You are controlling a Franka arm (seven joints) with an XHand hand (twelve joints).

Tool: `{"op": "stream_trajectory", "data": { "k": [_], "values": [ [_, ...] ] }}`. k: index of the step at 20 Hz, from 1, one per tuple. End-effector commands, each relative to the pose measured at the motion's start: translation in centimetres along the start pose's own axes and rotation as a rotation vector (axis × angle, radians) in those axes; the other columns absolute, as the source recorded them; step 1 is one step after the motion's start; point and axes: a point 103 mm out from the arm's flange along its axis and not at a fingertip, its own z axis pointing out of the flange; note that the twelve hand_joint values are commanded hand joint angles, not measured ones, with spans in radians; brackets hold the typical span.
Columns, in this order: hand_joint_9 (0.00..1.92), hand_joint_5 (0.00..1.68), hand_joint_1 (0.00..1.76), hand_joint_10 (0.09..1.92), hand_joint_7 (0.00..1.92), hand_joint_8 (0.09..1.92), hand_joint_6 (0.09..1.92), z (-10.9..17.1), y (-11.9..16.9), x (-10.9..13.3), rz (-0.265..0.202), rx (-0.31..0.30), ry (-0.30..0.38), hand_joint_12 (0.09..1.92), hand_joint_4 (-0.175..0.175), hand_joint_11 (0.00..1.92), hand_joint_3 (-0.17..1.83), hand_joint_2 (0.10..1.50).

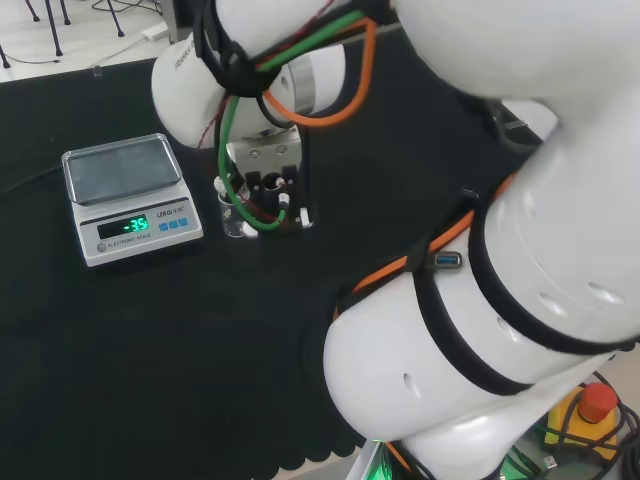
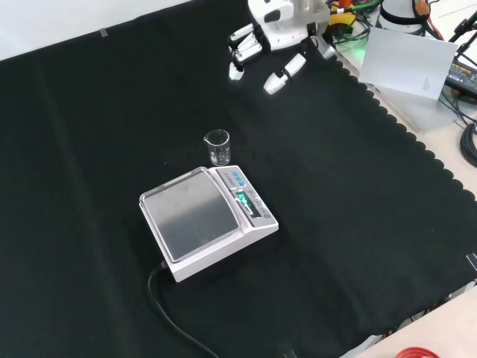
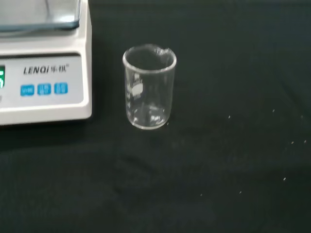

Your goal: Pick up the beaker.

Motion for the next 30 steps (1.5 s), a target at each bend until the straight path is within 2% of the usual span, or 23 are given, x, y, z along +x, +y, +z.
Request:
{"op": "stream_trajectory", "data": {
  "k": [1,4,9,18,30],
  "values": [
    [0.5,0.22,0.79,0.87,0.33,0.85,0.57,0.3,2.0,2.8,-0.011,0.013,-0.027,1.45,-0.086,0.14,-0.17,1.01],
    [0.53,0.24,0.79,0.87,0.36,0.85,0.56,0.4,3.0,3.3,-0.03,-0.001,-0.001,1.45,-0.087,0.16,-0.17,1.01],
    [0.56,0.27,0.8,0.85,0.39,0.84,0.56,1.1,4.5,3.4,-0.059,0.021,0.027,1.44,-0.09,0.19,-0.17,1.02],
    [0.58,0.28,0.8,0.84,0.4,0.83,0.56,2.5,7.8,2.4,-0.053,0.039,0.039,1.43,-0.091,0.2,-0.17,1.02],
    [0.57,0.28,0.8,0.83,0.4,0.82,0.56,7.2,11.2,2.6,-0.074,0.151,0.021,1.43,-0.09,0.19,-0.17,1.02]
  ]
}}
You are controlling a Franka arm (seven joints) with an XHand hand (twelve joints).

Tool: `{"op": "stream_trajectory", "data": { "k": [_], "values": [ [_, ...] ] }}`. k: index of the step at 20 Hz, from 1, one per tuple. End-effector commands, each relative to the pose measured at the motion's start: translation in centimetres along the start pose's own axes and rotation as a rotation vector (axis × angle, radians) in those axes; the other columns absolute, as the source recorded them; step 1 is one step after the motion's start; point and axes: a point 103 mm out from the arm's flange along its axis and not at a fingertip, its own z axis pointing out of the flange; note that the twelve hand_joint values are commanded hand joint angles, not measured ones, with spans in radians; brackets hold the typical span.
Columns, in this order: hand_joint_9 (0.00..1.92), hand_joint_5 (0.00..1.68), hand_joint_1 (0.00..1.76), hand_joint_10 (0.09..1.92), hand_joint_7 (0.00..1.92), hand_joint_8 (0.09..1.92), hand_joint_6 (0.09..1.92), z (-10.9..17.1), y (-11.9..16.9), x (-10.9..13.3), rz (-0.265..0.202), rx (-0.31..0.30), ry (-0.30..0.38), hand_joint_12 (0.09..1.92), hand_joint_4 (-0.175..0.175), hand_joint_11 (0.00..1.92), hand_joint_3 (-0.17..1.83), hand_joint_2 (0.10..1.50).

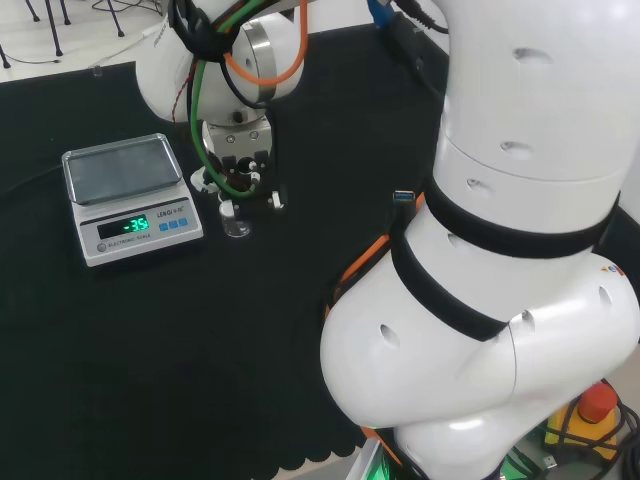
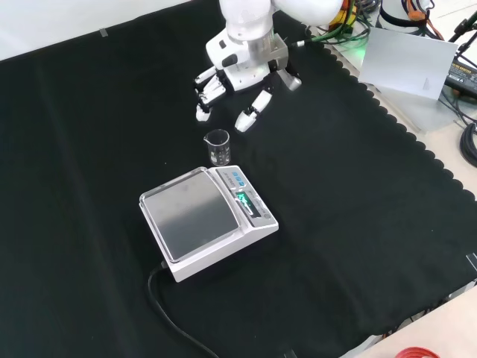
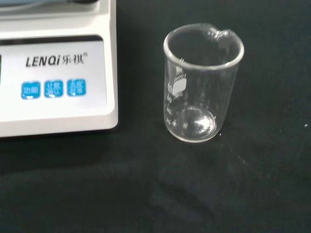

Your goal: Pick up the beaker.

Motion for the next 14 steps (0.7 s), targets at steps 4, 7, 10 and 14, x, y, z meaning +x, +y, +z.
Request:
{"op": "stream_trajectory", "data": {
  "k": [4,7,10,14],
  "values": [
    [0.57,0.29,0.8,0.83,0.4,0.82,0.56,4.3,3.7,-0.7,-0.017,0.079,-0.015,1.43,-0.091,0.18,-0.17,1.02],
    [0.56,0.28,0.79,0.83,0.39,0.82,0.56,4.9,4.1,-0.8,-0.019,0.134,-0.012,1.44,-0.091,0.17,-0.17,1.02],
    [0.35,0.19,0.71,0.87,0.22,0.81,0.44,5.2,4.1,-0.9,-0.034,0.179,-0.029,1.46,-0.074,0.04,-0.17,0.97],
    [0.2,0.17,0.64,0.88,0.09,0.78,0.27,5.3,4.0,-1.3,-0.026,0.196,-0.075,1.42,-0.056,0.0,-0.17,0.9]
  ]
}}
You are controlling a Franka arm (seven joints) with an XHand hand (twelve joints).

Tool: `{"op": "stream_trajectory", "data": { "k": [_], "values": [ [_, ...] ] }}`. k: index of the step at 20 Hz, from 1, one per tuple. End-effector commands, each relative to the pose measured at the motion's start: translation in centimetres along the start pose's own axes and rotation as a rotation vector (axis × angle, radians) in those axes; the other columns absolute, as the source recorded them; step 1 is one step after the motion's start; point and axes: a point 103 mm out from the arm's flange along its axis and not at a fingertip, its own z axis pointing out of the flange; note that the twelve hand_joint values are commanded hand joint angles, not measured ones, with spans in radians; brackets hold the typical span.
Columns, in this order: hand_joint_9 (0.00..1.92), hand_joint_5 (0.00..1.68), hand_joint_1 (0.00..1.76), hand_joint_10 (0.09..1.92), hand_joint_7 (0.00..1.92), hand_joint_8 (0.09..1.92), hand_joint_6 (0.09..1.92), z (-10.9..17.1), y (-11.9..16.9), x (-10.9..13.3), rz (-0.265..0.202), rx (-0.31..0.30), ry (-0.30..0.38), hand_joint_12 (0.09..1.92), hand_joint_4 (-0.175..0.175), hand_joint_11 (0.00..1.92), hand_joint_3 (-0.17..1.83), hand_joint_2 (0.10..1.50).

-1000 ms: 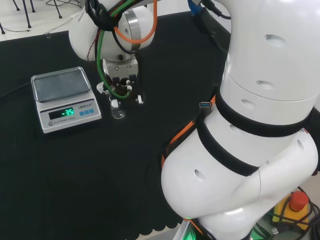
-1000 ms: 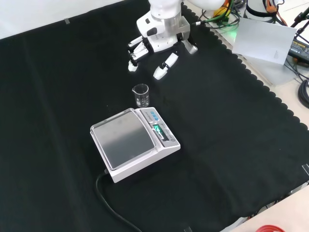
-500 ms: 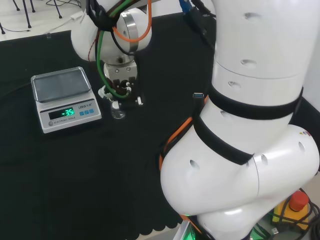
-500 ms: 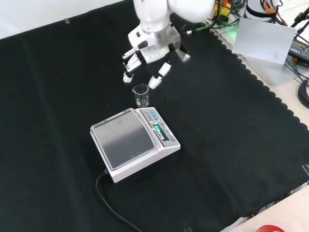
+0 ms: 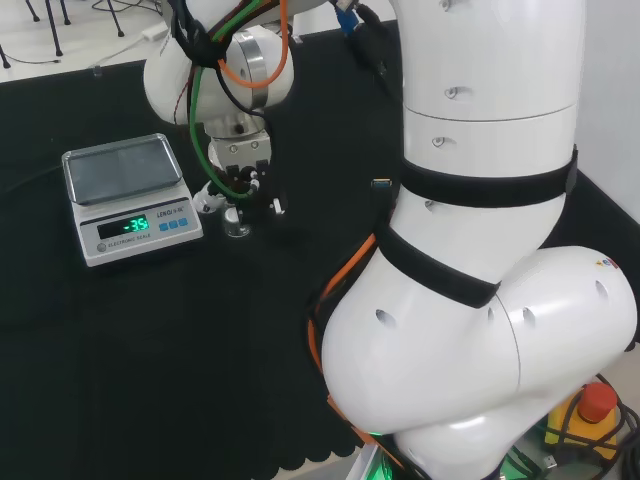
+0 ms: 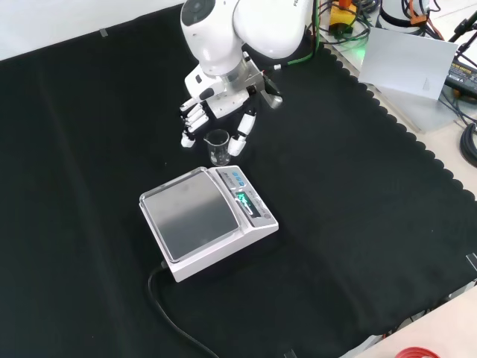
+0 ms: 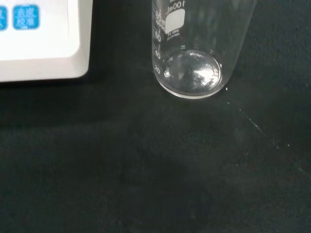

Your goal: Pick up the beaker.

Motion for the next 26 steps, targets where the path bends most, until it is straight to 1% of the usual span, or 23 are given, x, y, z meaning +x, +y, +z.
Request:
{"op": "stream_trajectory", "data": {
  "k": [1,2,4,5,9,13,16,19,21,23,24,26],
  "values": [
    [0.18,0.17,0.63,0.88,0.08,0.77,0.25,0.6,-0.3,-0.8,0.008,0.04,-0.059,1.41,-0.054,0.0,-0.17,0.9],
    [0.17,0.17,0.63,0.88,0.07,0.77,0.24,0.6,-0.4,-1.0,0.012,0.046,-0.066,1.4,-0.053,0.0,-0.17,0.89],
    [0.16,0.16,0.63,0.88,0.05,0.76,0.23,0.7,-0.6,-1.4,0.015,0.039,-0.08,1.4,-0.05,0.0,-0.17,0.89],
    [0.16,0.16,0.64,0.88,0.05,0.75,0.22,0.7,-0.9,-1.9,0.022,0.038,-0.077,1.4,-0.049,0.0,-0.17,0.89],
    [0.2,0.2,0.69,0.88,0.08,0.75,0.17,1.0,-1.0,-3.0,0.033,0.045,-0.083,1.44,-0.055,0.0,-0.17,0.9],
    [0.28,0.24,0.71,0.87,0.13,0.75,0.15,1.6,-0.5,-3.1,0.029,0.082,-0.088,1.5,-0.06,0.04,-0.17,0.91],
    [0.33,0.26,0.72,0.88,0.18,0.76,0.15,1.9,-0.2,-3.0,0.022,0.09,-0.084,1.5,-0.063,0.06,-0.17,0.91],
    [0.41,0.32,0.73,0.86,0.25,0.77,0.17,2.1,0.3,-2.8,0.011,0.095,-0.077,1.49,-0.067,0.1,-0.17,0.92],
    [0.5,0.38,0.76,0.84,0.34,0.77,0.2,2.0,0.4,-2.6,-0.001,0.075,-0.073,1.46,-0.071,0.16,-0.17,0.93],
    [0.62,0.43,0.8,0.8,0.46,0.77,0.28,1.8,0.3,-2.4,-0.007,0.055,-0.075,1.43,-0.077,0.26,-0.17,0.96],
    [0.67,0.44,0.83,0.79,0.52,0.76,0.35,1.7,0.4,-2.3,-0.01,0.043,-0.075,1.41,-0.079,0.3,-0.17,0.98],
    [0.77,0.51,0.86,0.77,0.64,0.76,0.56,1.4,0.4,-2.0,-0.017,0.018,-0.075,1.38,-0.079,0.38,-0.17,1.01]
  ]
}}
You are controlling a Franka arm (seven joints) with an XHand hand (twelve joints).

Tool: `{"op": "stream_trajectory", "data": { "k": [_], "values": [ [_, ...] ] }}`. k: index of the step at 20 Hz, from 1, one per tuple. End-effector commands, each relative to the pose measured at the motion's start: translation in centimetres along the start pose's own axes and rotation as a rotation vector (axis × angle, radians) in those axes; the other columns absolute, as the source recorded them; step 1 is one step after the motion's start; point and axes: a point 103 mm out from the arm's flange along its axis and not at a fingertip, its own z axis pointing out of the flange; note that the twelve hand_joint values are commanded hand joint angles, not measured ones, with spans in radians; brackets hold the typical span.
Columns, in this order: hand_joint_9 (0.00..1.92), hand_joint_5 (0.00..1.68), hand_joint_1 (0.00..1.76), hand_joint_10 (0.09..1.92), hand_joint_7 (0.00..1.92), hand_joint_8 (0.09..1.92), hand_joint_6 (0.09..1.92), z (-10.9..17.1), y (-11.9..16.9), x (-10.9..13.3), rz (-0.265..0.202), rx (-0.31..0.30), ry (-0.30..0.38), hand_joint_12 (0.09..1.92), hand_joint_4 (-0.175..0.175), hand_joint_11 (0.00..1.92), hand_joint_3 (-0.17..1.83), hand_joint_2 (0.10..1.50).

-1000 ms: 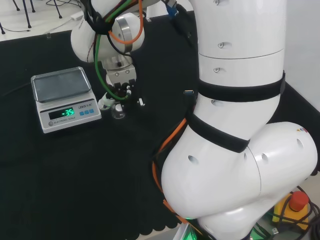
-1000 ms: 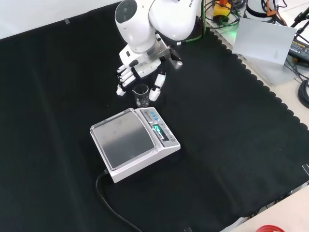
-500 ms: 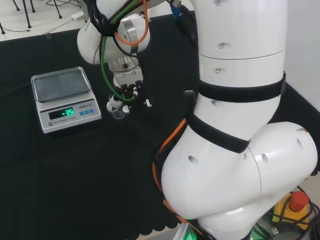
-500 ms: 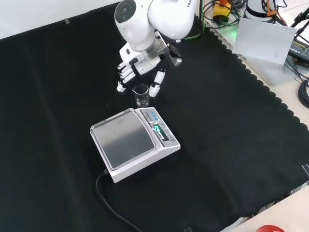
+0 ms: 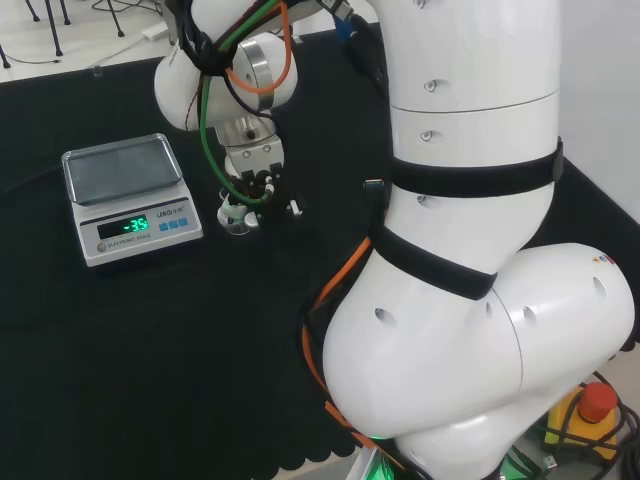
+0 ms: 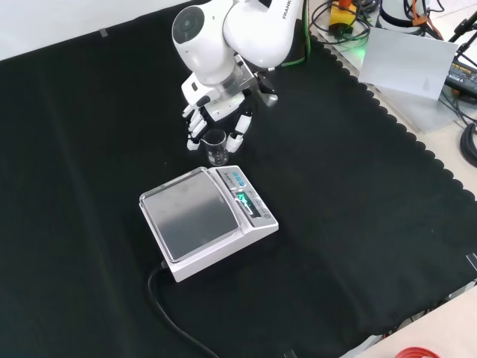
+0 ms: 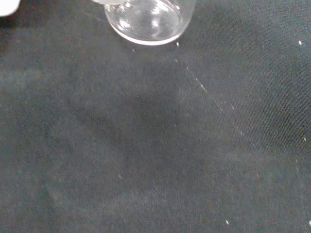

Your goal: Pick up the beaker.

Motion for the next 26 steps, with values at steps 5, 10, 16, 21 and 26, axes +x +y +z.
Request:
{"op": "stream_trajectory", "data": {
  "k": [5,10,16,21,26],
  "values": [
    [0.88,0.63,0.9,0.77,0.76,0.76,0.77,-1.4,-0.4,0.6,-0.03,-0.068,-0.012,1.37,-0.078,0.48,-0.17,1.06],
    [0.92,0.68,0.9,0.76,0.8,0.77,0.8,-2.5,-0.5,0.4,-0.034,-0.085,-0.011,1.35,-0.079,0.52,-0.17,1.08],
    [0.93,0.69,0.9,0.76,0.81,0.77,0.81,-3.9,-1.6,-0.1,-0.059,-0.096,-0.032,1.35,-0.078,0.53,-0.17,1.09],
    [0.94,0.7,0.9,0.76,0.81,0.77,0.81,-6.0,-2.8,-1.1,-0.057,-0.126,-0.026,1.35,-0.079,0.55,-0.17,1.1],
    [0.95,0.71,0.9,0.76,0.82,0.77,0.82,-7.1,-3.6,-1.2,-0.061,-0.137,-0.033,1.35,-0.08,0.55,-0.17,1.1]
  ]
}}
